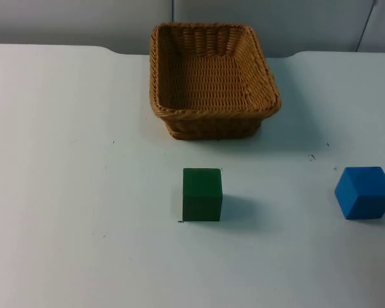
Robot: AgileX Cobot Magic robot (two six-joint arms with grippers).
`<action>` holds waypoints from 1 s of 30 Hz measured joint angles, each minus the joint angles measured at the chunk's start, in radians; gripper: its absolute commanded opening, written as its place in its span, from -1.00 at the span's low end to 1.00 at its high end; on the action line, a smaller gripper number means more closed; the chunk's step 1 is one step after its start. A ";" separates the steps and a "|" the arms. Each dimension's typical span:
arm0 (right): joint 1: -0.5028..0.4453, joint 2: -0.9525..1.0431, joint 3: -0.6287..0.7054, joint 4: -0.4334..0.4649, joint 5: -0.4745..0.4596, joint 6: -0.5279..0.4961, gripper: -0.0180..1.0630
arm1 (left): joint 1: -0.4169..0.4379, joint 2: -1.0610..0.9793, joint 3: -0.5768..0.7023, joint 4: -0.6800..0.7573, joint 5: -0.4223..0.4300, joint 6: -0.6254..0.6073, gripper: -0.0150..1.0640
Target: Pick up the basket with the left hand and place the blue cube into the basket with the right hand.
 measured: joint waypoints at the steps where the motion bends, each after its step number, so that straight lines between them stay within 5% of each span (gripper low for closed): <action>1: 0.000 0.016 0.000 0.000 -0.005 0.000 0.93 | -0.012 0.031 -0.015 -0.007 0.000 0.010 0.91; 9: 0.000 0.172 0.000 0.002 -0.020 0.000 0.93 | -0.107 0.243 -0.138 -0.033 -0.020 0.042 0.91; 30: 0.000 0.276 -0.001 0.058 -0.047 -0.044 0.92 | -0.178 0.763 -0.543 -0.039 -0.009 0.008 0.91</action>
